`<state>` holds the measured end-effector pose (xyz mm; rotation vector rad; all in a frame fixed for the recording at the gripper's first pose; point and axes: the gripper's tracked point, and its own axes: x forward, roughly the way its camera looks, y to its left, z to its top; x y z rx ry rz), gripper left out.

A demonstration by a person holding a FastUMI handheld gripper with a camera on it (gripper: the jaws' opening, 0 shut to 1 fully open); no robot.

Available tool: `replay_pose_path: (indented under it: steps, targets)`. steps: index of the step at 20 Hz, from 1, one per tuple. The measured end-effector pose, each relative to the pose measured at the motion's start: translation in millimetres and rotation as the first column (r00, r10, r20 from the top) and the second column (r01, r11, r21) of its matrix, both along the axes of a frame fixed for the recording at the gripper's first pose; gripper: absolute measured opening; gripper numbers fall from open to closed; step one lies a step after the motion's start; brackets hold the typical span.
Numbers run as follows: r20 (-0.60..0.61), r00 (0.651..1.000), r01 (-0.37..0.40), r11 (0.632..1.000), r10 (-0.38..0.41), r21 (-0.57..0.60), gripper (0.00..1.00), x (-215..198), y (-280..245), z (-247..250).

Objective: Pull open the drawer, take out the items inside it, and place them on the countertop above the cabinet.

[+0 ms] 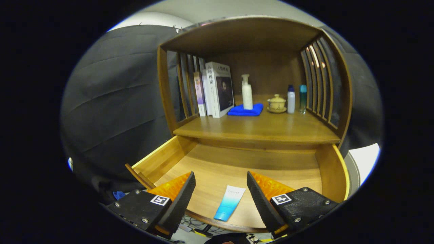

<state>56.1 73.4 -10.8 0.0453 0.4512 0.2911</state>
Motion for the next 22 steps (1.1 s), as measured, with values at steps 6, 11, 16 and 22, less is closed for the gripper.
replay_pose_path:
  steps: [6, 11, 16, 22]
  targets:
    - [-0.238, 0.969, -0.07, 0.997, 0.059, -0.037, 0.95, 14, 2, -48]
    - [-0.38, 0.923, -0.101, 0.992, 0.067, -0.07, 0.96, 17, 1, -73]
    - [-0.514, 0.855, -0.129, 0.987, 0.063, -0.093, 0.96, 21, -3, -95]
    - [-0.624, 0.779, -0.177, 0.976, 0.059, -0.13, 0.96, 10, 0, -120]
